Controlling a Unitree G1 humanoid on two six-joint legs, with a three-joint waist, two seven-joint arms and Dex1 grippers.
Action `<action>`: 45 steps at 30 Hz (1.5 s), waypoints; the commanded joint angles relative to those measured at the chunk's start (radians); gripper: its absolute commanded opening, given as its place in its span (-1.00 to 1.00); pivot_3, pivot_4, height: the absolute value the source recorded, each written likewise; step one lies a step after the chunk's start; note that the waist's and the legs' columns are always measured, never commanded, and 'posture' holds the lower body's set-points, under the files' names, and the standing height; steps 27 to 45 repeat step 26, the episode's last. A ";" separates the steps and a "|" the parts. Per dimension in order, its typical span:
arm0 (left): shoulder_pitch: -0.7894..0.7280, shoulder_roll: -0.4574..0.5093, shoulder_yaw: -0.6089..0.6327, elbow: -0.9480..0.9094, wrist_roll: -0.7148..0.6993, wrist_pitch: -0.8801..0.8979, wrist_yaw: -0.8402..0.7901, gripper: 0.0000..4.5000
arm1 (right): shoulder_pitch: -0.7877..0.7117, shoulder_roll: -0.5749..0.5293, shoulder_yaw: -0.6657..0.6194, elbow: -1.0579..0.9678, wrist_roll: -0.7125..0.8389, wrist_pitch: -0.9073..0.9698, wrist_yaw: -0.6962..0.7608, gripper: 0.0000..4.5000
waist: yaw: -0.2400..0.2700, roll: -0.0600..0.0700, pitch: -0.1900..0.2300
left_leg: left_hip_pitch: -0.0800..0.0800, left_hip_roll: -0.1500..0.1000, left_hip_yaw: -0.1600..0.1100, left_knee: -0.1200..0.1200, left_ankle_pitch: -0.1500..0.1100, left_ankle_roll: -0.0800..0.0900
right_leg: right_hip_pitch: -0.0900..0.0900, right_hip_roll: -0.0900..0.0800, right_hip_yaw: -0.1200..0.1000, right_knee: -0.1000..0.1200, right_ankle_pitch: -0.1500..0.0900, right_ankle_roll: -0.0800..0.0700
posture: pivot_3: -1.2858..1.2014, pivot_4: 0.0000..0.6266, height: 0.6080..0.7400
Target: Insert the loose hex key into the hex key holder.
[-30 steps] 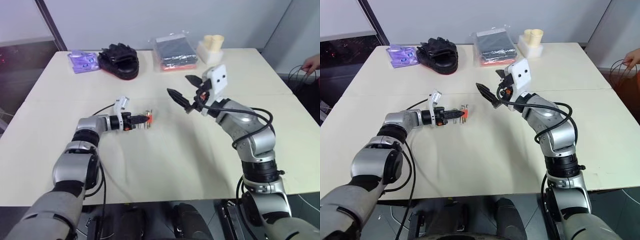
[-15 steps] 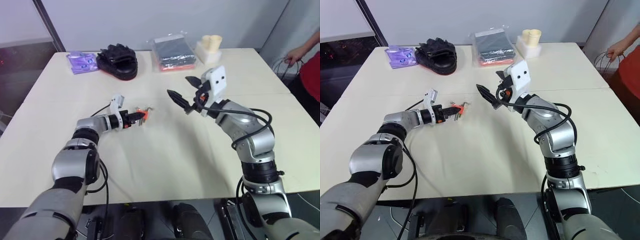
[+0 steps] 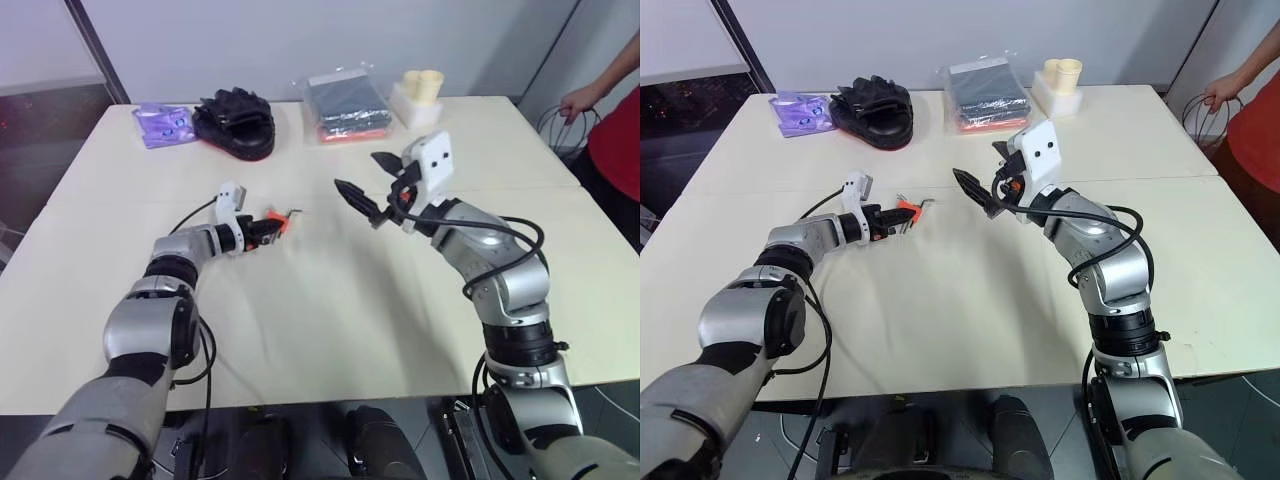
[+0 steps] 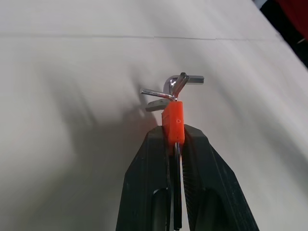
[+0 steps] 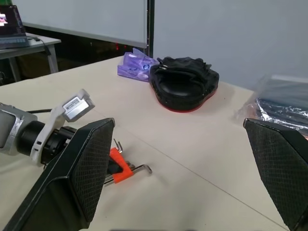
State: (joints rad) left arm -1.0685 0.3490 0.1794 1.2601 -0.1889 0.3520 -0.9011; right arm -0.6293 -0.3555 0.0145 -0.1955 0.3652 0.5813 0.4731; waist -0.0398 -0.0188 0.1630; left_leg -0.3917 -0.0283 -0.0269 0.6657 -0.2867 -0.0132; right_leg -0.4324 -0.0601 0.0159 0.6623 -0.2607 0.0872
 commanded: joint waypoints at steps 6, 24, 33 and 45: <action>0.005 0.023 -0.014 0.012 0.034 -0.026 -0.005 0.87 | -0.010 0.005 -0.013 -0.035 -0.004 -0.029 -0.002 1.00 | 0.000 0.000 0.000 | 0.001 0.000 0.000 0.000 0.000 0.000 | 0.001 0.000 0.000 0.000 0.000 0.000 | 0.03 -0.52 1.00; 0.162 0.234 -0.065 -0.313 0.070 -0.360 -0.186 0.99 | 0.127 -0.166 -0.030 -0.095 0.129 0.104 0.217 1.00 | 0.031 0.000 0.000 | -0.002 -0.001 0.000 -0.001 0.000 0.001 | 0.002 -0.002 -0.001 -0.008 0.000 0.000 | 0.03 -0.52 1.00; 0.223 0.244 -0.052 -0.438 0.036 -0.308 -0.191 0.99 | 0.147 -0.208 -0.028 -0.083 0.128 0.102 0.255 1.00 | 0.029 0.000 0.000 | -0.002 -0.001 0.000 0.000 -0.001 0.002 | 0.003 -0.003 0.000 -0.010 0.001 0.001 | 0.03 -0.52 1.00; 0.223 0.244 -0.052 -0.438 0.036 -0.308 -0.191 0.99 | 0.147 -0.208 -0.028 -0.083 0.128 0.102 0.255 1.00 | 0.029 0.000 0.000 | -0.002 -0.001 0.000 0.000 -0.001 0.002 | 0.003 -0.003 0.000 -0.010 0.001 0.001 | 0.03 -0.52 1.00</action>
